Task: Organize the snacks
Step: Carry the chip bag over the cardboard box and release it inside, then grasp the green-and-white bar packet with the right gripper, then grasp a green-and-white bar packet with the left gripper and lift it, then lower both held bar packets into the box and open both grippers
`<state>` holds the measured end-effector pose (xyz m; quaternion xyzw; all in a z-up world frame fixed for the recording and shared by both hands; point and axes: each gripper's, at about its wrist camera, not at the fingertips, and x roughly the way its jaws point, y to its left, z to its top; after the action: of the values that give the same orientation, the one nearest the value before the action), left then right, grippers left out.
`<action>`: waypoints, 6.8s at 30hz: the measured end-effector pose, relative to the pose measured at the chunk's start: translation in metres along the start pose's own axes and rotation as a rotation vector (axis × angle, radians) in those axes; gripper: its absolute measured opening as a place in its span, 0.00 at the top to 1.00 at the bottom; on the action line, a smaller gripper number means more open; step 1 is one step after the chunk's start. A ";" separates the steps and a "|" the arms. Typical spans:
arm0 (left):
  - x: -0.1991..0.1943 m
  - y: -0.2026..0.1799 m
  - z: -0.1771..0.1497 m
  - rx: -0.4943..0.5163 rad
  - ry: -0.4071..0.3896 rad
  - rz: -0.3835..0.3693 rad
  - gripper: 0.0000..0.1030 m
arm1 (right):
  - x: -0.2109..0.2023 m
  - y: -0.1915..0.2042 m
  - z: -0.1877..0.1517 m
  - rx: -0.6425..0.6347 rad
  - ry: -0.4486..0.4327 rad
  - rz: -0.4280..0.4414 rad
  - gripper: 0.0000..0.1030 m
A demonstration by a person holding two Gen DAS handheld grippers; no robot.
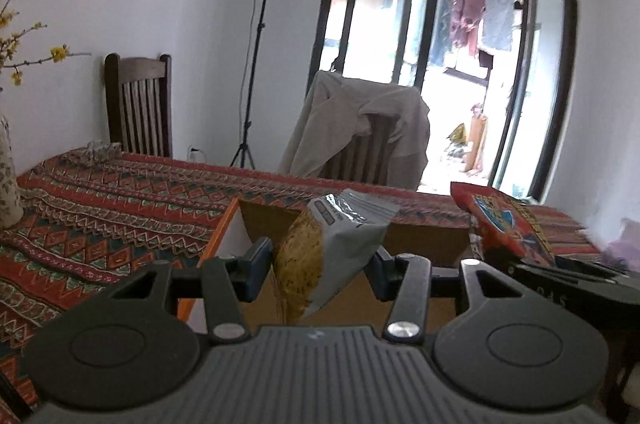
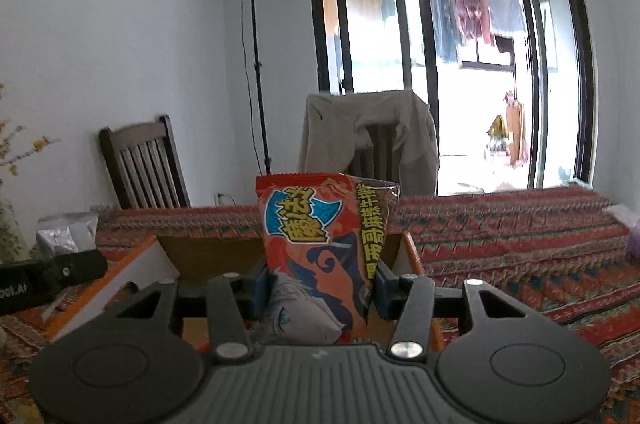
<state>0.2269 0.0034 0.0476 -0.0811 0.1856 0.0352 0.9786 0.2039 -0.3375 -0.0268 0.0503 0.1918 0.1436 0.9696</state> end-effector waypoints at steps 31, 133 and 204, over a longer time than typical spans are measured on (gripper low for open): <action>0.010 0.029 -0.027 -0.064 -0.015 -0.008 0.00 | 0.010 -0.013 -0.032 0.019 0.091 0.024 0.00; -0.145 0.033 -0.123 -0.003 0.126 -0.065 0.00 | -0.149 -0.049 -0.123 -0.107 0.040 -0.029 0.66; -0.109 -0.012 -0.025 0.069 -0.037 -0.185 0.63 | -0.128 -0.011 -0.041 -0.141 -0.114 0.090 0.65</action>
<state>0.1181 -0.0167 0.0668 -0.0632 0.1601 -0.0602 0.9832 0.0777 -0.3839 -0.0210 -0.0012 0.1233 0.1971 0.9726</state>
